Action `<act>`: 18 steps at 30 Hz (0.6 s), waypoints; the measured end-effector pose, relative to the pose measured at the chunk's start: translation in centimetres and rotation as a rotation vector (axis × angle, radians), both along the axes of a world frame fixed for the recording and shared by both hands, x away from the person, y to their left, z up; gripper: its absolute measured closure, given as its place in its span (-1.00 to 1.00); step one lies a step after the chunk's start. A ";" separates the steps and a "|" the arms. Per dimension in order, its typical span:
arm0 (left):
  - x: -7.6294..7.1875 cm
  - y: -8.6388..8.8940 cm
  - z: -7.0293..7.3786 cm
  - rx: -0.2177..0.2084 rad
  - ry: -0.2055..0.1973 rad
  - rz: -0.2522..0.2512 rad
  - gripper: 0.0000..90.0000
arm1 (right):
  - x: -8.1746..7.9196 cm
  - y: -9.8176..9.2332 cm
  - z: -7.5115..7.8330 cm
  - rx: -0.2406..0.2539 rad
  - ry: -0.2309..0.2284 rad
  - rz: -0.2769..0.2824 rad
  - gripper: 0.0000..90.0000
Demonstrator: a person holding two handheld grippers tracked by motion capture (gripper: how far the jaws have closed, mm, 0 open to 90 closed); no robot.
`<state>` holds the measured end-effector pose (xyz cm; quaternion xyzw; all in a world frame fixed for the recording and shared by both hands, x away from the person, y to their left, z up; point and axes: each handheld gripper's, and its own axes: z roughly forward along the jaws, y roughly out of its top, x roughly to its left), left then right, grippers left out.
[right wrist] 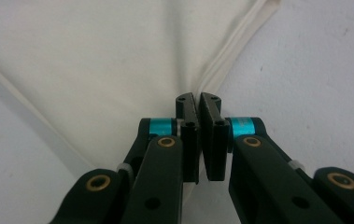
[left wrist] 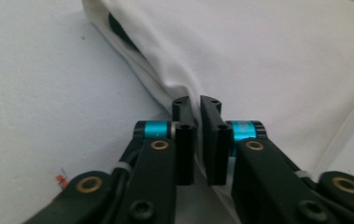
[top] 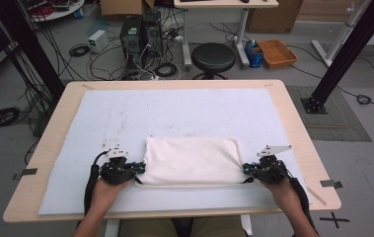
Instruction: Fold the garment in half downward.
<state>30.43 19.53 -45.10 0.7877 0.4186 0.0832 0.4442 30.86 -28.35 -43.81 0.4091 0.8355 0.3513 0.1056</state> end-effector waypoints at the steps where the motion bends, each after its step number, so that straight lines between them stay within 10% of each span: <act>1: 0.0 0.1 0.1 -0.010 -0.015 0.006 0.62 | 0.0 -0.2 0.0 0.023 -0.020 0.002 0.62; 3: -0.1 0.5 0.5 -0.062 -0.059 0.014 0.15 | 0.2 -0.7 0.0 0.064 -0.080 -0.032 -0.01; 7: 0.2 1.8 1.4 -0.200 -0.188 -0.038 -0.43 | 1.0 -2.2 0.5 0.169 -0.233 -0.026 -0.52; 11: 1.1 2.8 2.2 -0.294 -0.270 -0.140 -0.46 | 1.9 -3.1 1.2 0.288 -0.262 0.072 -0.55; 18: 1.5 3.3 2.3 -0.320 -0.301 -0.206 -0.46 | 2.5 -2.9 1.7 0.277 -0.273 0.091 -0.56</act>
